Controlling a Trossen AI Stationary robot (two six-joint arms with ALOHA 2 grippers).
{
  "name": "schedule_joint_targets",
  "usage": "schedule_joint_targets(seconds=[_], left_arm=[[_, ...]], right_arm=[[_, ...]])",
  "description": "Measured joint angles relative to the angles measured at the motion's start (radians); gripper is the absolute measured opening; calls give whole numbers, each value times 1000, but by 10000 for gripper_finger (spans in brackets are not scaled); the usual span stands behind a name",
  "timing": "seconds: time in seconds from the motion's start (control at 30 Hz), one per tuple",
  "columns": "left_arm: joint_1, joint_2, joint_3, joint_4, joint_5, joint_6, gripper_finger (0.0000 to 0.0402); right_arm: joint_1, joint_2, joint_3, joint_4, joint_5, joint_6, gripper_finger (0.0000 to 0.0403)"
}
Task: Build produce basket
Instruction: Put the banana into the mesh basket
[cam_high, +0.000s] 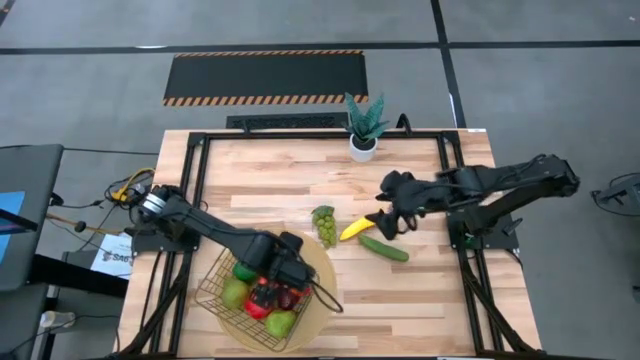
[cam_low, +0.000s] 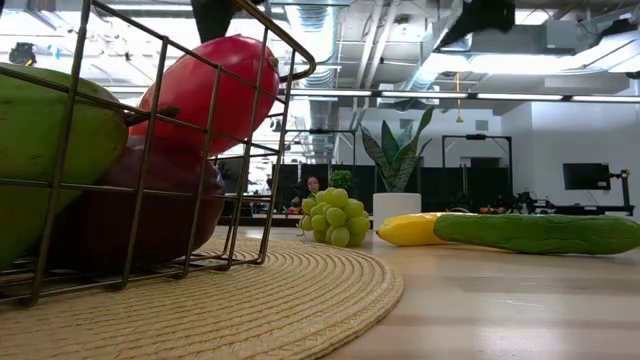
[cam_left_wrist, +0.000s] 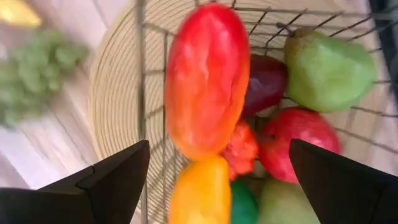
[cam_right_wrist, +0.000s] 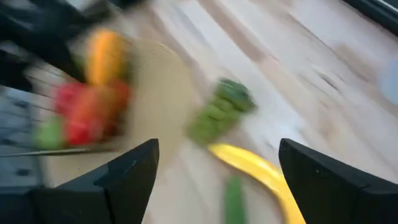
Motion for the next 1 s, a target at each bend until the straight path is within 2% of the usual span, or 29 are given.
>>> schedule_joint_targets(seconds=[0.1,0.27,0.37,0.5,0.6,0.7,1.0], left_arm=[[26,-56,0,-23,37,-61,371],[78,-169,0,-21,33,-150,371],[118,-230,0,3,16,-213,371],[148,-301,1,46,-39,-270,371],[154,-335,1,71,-90,-291,371],[154,-350,1,77,-135,-295,371],[154,-342,1,86,-153,-292,371]], right_arm=[[-43,66,0,-99,1,-52,353],[-130,182,-3,-211,-12,-317,349],[-179,244,-12,-196,-75,-508,345],[-216,297,-105,-79,-165,-689,344],[-243,329,-188,33,-237,-738,345],[-277,358,-241,107,-245,-761,345],[-331,439,-309,156,-302,-807,343]])
